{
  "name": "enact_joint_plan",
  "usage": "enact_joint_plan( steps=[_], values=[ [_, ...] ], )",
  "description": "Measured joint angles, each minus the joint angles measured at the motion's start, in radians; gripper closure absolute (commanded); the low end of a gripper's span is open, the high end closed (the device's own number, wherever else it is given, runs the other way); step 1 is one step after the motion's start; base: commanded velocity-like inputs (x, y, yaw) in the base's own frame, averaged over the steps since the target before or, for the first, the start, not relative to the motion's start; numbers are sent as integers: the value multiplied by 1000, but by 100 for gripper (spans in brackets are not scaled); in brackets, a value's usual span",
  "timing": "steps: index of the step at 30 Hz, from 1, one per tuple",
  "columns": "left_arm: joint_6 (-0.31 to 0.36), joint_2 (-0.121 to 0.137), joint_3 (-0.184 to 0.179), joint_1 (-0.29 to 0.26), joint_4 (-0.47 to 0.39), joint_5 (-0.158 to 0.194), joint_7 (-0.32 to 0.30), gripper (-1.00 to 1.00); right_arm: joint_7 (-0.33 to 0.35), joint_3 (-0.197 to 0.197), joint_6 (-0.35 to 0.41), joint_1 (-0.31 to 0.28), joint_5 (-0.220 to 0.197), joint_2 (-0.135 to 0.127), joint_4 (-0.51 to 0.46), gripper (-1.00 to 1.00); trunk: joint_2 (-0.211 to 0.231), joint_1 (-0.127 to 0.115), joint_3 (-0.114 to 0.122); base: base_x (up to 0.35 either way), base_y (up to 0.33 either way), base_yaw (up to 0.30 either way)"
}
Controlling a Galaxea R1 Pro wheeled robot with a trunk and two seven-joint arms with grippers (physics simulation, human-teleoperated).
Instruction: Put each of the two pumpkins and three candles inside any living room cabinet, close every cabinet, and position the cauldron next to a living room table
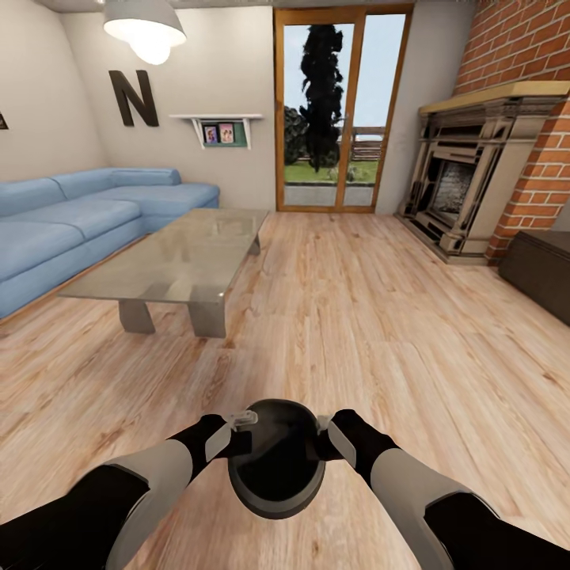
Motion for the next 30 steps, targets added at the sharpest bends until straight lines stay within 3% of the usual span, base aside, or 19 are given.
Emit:
enact_joint_plan(
  steps=[30],
  values=[
    [0,0,1,0,0,-1,0,100,1,-2,0,1,2,0,0,100,0,0,46,0,0,65]
  ],
)
